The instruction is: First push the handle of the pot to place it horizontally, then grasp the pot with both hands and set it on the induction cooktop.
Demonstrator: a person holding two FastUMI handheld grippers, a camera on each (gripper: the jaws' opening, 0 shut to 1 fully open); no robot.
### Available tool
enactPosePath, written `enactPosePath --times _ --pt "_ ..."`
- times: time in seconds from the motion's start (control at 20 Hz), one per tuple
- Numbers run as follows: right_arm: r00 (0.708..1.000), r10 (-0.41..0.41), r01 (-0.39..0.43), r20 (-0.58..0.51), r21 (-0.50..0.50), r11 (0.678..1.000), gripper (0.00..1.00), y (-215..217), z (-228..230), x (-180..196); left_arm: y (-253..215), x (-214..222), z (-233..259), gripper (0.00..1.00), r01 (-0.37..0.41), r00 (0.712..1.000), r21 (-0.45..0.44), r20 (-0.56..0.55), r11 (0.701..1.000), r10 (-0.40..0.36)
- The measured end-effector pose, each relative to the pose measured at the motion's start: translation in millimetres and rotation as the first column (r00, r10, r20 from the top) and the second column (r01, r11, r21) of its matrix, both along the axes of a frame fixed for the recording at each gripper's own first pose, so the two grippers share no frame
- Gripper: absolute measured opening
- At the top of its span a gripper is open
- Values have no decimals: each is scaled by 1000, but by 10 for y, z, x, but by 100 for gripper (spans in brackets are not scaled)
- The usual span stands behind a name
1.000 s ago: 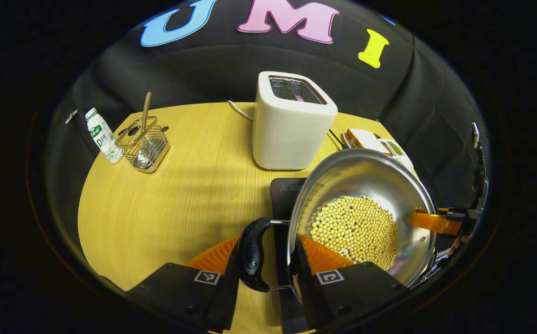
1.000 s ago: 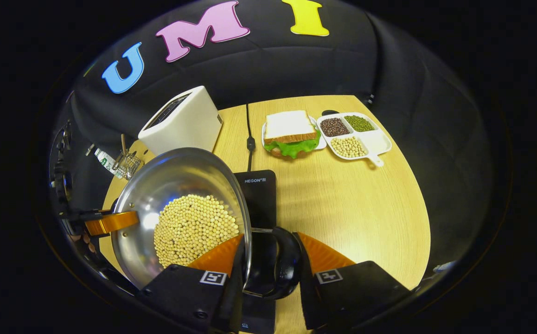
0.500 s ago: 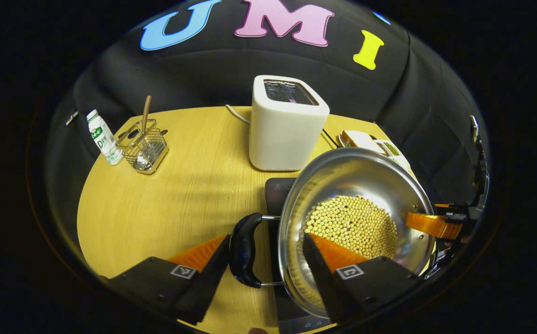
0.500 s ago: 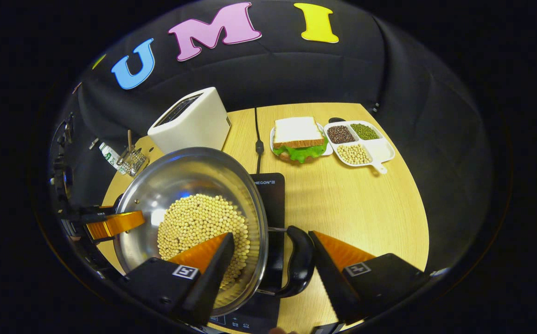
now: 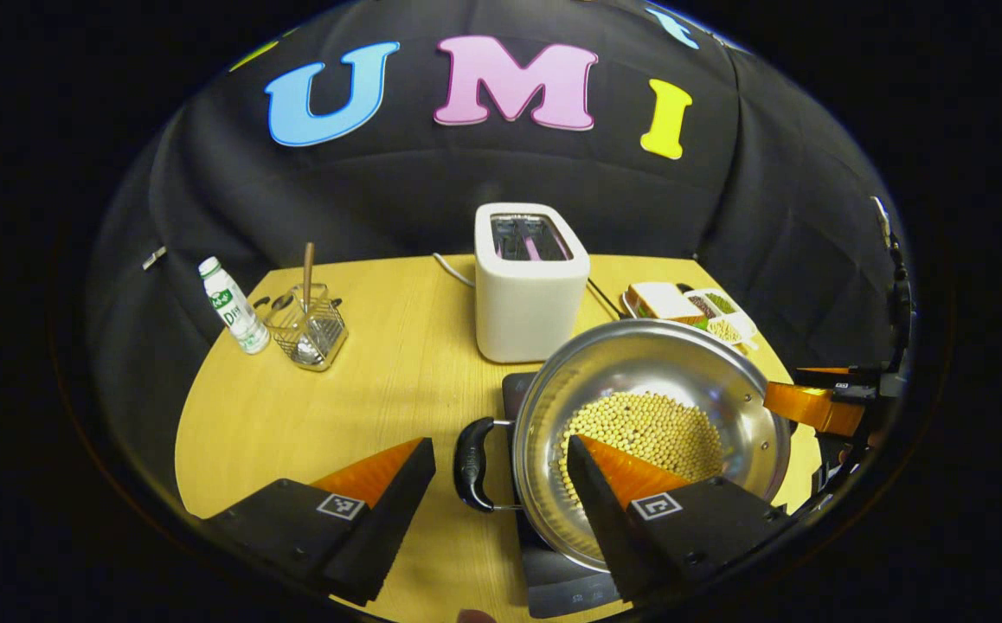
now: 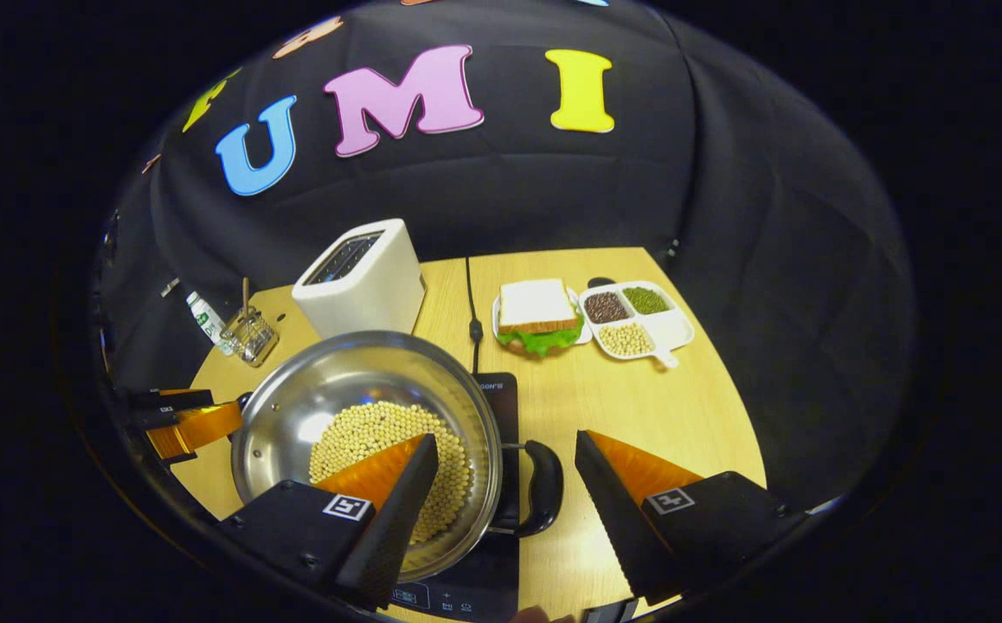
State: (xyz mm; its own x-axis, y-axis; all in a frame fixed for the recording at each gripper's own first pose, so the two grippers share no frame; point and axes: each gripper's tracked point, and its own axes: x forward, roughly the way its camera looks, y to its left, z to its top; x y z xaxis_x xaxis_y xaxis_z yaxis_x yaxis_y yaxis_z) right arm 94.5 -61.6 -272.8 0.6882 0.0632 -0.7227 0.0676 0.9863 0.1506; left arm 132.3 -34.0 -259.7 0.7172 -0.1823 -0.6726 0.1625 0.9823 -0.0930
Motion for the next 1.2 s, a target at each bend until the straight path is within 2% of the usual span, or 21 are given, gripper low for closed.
enactPosePath --times 0.15,0.3,0.5,0.6,0.7,0.9,1.1,1.15,1.2 --pt "992 -13 15 122 -10 1000 99 -14 524 8 33 -32 499 95 2 991 -18 130 1000 1" --pt "969 -22 24 245 -7 1000 99 22 1082 -10 96 -133 1012 95 -11 966 -33 256 999 19" --pt "930 -49 41 365 30 999 98 124 1717 -141 215 -314 1697 95 -55 907 -77 414 995 82" --pt "900 -65 55 431 34 998 99 137 1990 -197 292 -460 1957 95 -65 875 -81 474 995 95" --pt "873 -64 59 483 25 998 98 185 2203 -291 325 -605 2096 95 -68 859 -73 503 995 95" --pt "808 -48 79 588 -28 996 98 251 2530 -522 420 -901 2333 93 -73 821 -48 564 996 87" --pt "734 -33 123 678 -86 989 98 252 2858 -711 487 -1113 2577 95 -83 773 -39 628 996 90" --pt "719 -29 134 694 -97 986 98 248 2923 -755 500 -1155 2604 93 -86 770 -42 631 995 93" --pt "708 -29 143 705 -103 984 98 248 2975 -776 513 -1180 2625 95 -87 769 -45 632 995 96"
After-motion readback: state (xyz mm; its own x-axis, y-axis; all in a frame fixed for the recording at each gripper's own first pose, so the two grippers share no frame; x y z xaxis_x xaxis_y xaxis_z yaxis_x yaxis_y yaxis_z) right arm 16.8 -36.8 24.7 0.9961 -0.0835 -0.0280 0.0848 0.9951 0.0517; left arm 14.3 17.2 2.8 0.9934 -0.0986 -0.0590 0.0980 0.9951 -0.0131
